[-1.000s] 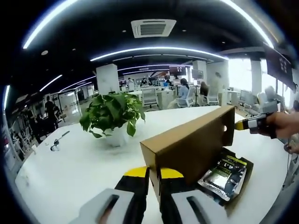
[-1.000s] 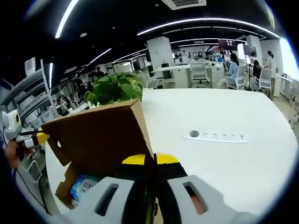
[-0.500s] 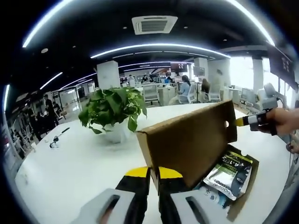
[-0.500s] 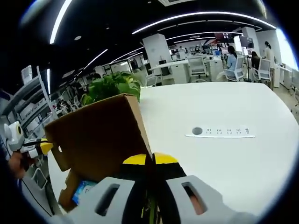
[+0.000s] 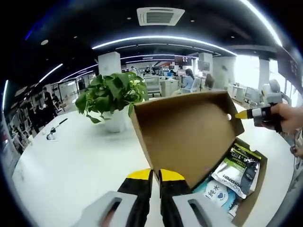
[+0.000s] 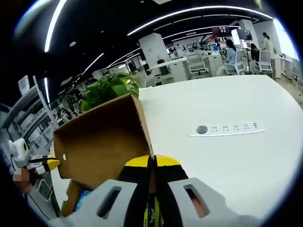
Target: Operate the shoe box by opening the lid, removing the specified soft item, and placing it in the target area until the item is outside and the box remains undamaged.
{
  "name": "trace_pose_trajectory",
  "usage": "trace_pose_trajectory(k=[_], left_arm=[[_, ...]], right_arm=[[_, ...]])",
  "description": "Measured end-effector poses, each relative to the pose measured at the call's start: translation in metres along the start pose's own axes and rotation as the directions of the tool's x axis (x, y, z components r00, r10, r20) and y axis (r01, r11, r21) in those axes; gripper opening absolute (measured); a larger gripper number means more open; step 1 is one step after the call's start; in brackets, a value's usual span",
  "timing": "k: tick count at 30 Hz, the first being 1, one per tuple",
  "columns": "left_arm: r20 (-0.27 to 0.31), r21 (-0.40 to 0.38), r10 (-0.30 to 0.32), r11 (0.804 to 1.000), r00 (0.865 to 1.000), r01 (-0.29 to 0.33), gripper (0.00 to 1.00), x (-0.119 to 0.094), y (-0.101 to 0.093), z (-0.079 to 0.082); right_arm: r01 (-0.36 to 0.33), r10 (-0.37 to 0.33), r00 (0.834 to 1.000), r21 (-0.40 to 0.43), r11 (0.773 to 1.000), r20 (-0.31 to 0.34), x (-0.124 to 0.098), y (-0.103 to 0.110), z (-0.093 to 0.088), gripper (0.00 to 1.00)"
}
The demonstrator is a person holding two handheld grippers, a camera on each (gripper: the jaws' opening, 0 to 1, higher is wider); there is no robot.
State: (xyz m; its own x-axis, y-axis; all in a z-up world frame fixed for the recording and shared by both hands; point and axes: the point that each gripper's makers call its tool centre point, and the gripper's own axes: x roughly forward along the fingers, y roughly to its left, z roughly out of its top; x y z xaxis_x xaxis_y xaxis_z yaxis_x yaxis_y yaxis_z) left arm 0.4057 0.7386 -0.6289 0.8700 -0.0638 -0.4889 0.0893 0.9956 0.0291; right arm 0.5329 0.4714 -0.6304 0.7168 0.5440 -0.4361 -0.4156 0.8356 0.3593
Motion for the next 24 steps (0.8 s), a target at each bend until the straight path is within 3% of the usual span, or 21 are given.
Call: trace_pose_trajectory(k=[12,24], left_arm=[[-0.039,-0.015,-0.001,1.0,0.999,0.0,0.05,0.013,0.003,-0.012],[-0.072,-0.085,0.008,0.996,0.997,-0.014,0.07,0.021,0.002,-0.029]], right_arm=[[0.025,-0.025,1.0,0.082,0.996,0.001,0.014,-0.005,-0.007,0.01],[0.063,-0.058,0.998,0.139,0.988,-0.038,0.024,-0.014,-0.022,0.0]])
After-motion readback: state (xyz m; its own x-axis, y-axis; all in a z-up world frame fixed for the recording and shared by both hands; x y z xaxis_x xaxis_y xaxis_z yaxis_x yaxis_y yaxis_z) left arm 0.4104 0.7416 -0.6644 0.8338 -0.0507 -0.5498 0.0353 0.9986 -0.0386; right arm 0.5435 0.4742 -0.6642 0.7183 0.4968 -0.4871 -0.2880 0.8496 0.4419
